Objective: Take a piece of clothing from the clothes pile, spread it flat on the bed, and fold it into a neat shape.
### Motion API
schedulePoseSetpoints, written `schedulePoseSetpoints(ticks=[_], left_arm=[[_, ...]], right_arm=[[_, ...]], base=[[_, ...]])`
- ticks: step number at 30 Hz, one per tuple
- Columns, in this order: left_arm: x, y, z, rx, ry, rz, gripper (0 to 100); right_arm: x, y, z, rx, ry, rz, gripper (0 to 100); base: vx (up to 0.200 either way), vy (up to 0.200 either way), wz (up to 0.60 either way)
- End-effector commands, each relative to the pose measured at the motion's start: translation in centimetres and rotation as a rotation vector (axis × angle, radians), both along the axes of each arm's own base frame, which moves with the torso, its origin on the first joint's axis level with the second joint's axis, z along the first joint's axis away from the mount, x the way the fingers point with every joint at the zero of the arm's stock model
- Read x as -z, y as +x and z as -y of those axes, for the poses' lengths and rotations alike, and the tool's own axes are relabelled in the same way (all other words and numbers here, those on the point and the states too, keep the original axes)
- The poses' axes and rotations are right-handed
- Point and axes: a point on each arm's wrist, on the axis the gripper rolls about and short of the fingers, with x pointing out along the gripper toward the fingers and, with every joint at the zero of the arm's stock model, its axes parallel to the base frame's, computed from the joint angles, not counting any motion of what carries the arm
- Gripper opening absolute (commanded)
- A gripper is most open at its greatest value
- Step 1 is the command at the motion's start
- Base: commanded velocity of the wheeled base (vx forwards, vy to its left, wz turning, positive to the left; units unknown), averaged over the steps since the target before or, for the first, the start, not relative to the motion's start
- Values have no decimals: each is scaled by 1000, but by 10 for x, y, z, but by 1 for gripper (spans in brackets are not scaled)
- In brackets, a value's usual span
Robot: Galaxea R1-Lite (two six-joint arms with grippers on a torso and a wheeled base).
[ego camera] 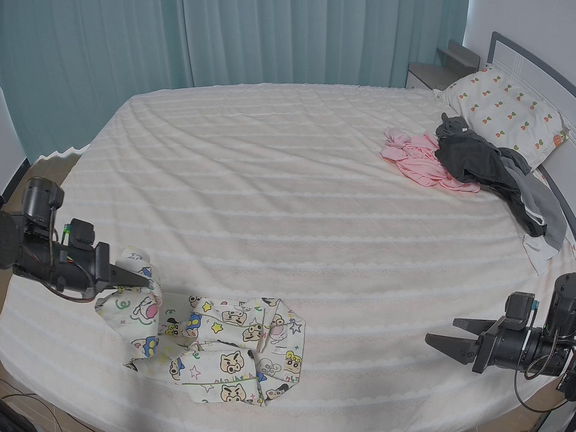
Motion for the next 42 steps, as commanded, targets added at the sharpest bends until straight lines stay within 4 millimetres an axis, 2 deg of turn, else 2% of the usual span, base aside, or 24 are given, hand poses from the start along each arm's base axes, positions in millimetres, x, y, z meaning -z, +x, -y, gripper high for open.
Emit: schedulePoseSetpoints(ticks=[1, 10, 26, 27, 31, 39, 40, 42], left_arm=[[29, 6, 59, 18, 83, -4, 0], [59, 16, 112, 76, 138, -2, 0], [86, 23, 151, 114, 140, -14, 0], [88, 25, 154, 99, 143, -14, 100], [91, 30, 158, 52, 134, 3, 100], [84, 26, 161, 34, 100, 1, 100], [69, 20, 157, 9, 64, 17, 100], [62, 14, 151, -6, 49, 23, 100]], right_arm=[[0, 0, 0, -1, 0, -1, 100], [0, 0, 0, -1, 1, 0, 100], [0, 0, 0, -2, 0, -1, 100], [0, 0, 0, -1, 0, -1, 100], [0, 0, 0, -1, 0, -1, 100], [0, 0, 0, -2, -1, -3, 100], [0, 0, 0, -1, -1, -3, 100], [1, 0, 0, -2, -1, -4, 100]], base=[[0, 0, 0], [0, 0, 0], [0, 0, 0], [0, 0, 0], [0, 0, 0], [0, 0, 0], [0, 0, 0], [0, 0, 0]])
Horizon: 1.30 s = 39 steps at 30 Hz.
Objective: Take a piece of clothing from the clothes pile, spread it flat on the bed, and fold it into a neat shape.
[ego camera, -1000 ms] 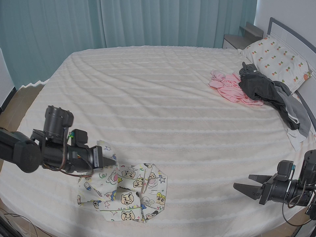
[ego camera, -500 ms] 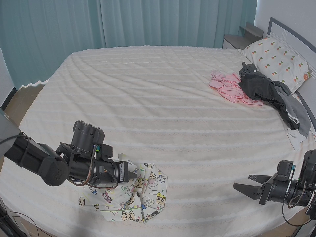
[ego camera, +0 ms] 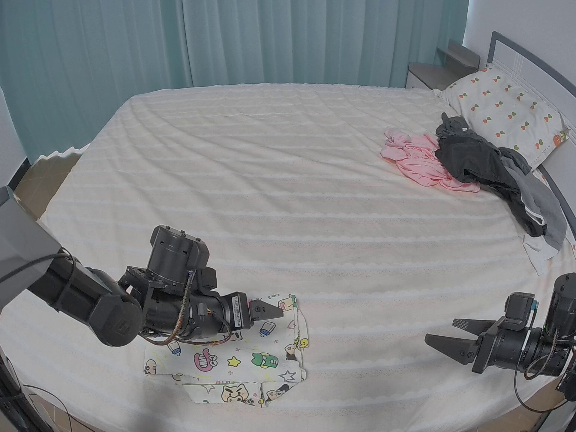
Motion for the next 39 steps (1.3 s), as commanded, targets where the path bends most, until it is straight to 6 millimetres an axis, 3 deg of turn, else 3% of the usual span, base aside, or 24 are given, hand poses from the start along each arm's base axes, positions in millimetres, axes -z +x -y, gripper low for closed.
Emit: schedulePoseSetpoints(ticks=[1, 2, 4, 10, 18, 19, 24, 29, 39], left_arm=[[-26, -21, -19, -50, -60, 28, 100], [-26, -21, -19, -50, -60, 28, 100], [-30, -46, -44, -93, -66, 27, 100], [-25, -90, -89, -194, -72, 9, 100], [-24, -117, -102, -245, -204, -4, 100], [-23, -122, -103, -244, -240, -11, 100], [-19, -123, -105, -255, -251, -24, 100], [-18, -122, -113, -224, -322, -43, 100], [-16, -118, -125, -246, -369, -73, 100]], right_arm=[[1, 0, 0, -1, -2, -5, 100], [1, 0, 0, -1, -2, -5, 100], [2, 0, -1, -4, -5, -12, 100], [1, 0, -9, -47, 9, -21, 100], [14, 25, -37, -127, -22, -101, 100], [18, 31, -48, -158, -29, -114, 100], [18, 52, -69, -183, -5, -121, 100], [43, 75, -106, -230, -26, -183, 100], [63, 92, -126, -243, -49, -212, 100]], base=[[0, 0, 0], [0, 0, 0], [0, 0, 0], [0, 0, 0], [-125, 0, 0], [-200, 0, 0], [0, 0, 0], [0, 0, 0], [0, 40, 0]])
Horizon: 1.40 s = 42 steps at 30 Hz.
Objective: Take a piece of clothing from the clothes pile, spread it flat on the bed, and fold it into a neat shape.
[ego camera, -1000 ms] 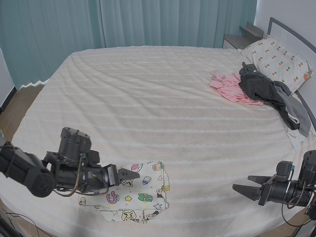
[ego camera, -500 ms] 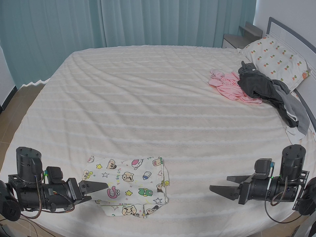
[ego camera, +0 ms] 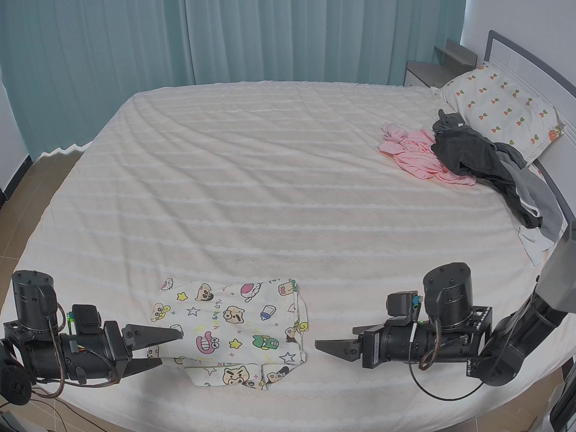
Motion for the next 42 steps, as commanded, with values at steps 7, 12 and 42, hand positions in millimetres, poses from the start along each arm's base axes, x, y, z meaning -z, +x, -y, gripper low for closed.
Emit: schedulePoseSetpoints(ticks=[7, 12, 42], left_arm=[[3, 1, -7, -25, -12, -15, 100], [3, 2, -7, -29, -13, -16, 100], [14, 2, -7, -25, -8, -17, 100]], right_arm=[[29, 11, -15, -14, -43, -59, 100], [30, 11, -16, -17, -43, -61, 100], [68, 2, -6, -11, -92, -111, 100]], base=[[0, 200, 0], [0, 200, 0], [0, 27, 0]])
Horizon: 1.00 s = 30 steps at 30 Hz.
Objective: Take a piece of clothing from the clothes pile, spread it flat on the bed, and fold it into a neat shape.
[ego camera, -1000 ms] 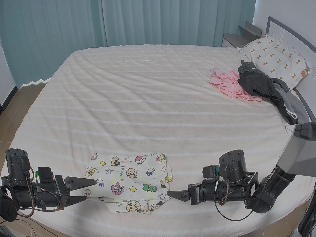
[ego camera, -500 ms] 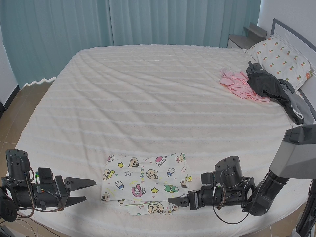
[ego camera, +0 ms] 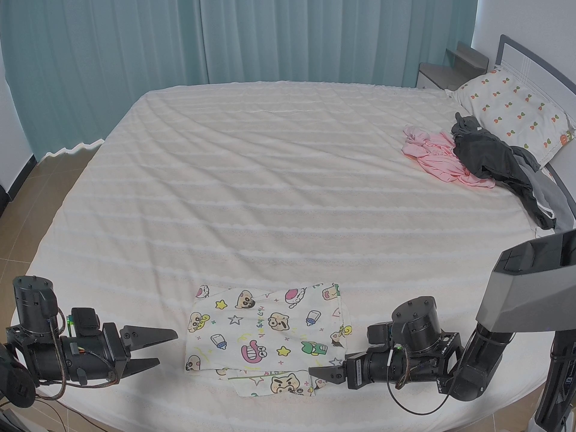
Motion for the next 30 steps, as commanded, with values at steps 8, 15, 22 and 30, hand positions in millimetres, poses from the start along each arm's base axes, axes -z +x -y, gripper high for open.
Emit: schedulePoseSetpoints(ticks=[8, 15, 22, 30], left_arm=[[4, 1, 0, 0, 3, -24, 100], [4, 1, 0, 0, 3, -26, 100], [5, 2, 0, -1, 4, -32, 100], [5, 2, 0, 0, 4, -32, 100]], right_arm=[[6, -10, 9, 9, 3, 13, 100], [4, -8, 3, -10, 13, 30, 100], [13, -1, -8, -26, 6, 26, 100], [13, -3, -3, -28, -30, 9, 0]], base=[[0, 0, 0], [0, 0, 0], [0, 0, 0], [0, 0, 0]])
